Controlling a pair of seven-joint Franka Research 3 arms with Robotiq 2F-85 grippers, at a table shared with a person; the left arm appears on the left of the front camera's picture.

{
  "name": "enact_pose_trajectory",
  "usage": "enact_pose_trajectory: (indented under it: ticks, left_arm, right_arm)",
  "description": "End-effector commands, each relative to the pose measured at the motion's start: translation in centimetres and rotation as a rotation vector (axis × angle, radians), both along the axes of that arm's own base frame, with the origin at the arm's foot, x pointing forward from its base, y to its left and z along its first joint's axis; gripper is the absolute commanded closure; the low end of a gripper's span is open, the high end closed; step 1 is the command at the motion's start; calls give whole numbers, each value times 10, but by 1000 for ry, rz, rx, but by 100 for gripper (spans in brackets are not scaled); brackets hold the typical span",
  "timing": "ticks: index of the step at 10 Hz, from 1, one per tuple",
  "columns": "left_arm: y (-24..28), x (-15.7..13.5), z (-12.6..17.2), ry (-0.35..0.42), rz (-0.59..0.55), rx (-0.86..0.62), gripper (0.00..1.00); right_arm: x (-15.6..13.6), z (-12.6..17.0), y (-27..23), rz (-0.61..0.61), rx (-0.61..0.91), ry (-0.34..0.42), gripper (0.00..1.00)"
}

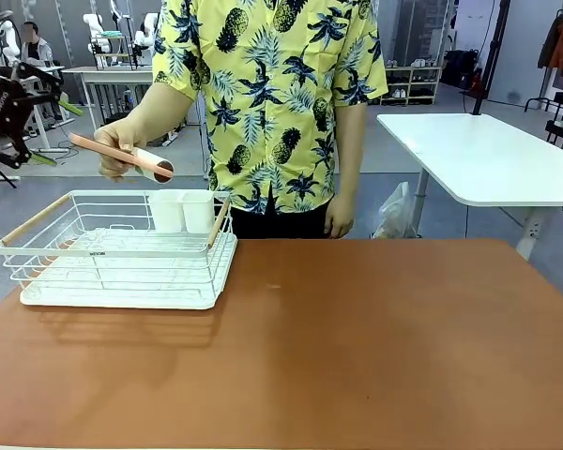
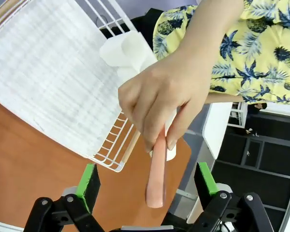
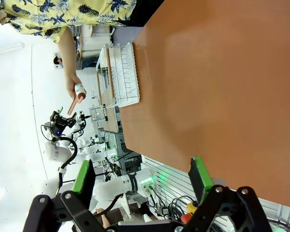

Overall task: Clean the table.
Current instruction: Pick up the Lint Roller when the human hands it over.

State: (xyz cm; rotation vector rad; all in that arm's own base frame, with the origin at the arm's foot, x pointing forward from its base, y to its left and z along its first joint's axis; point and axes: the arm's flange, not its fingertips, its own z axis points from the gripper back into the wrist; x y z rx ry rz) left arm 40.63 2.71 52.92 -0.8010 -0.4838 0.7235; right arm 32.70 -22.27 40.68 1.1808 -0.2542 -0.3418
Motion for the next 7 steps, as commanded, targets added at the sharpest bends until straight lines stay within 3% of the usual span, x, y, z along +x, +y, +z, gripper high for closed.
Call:
enact_pose_trajectory:
  ticks: [1,7]
  left_arm:
    - [-16,-13,0,-2,15,1,0]
    - [-29,5,-12,-29,16,-8,0]
  right_arm:
    - [-3,4,2,0,10,1,0]
    - [-3,4,2,0,10,1,0]
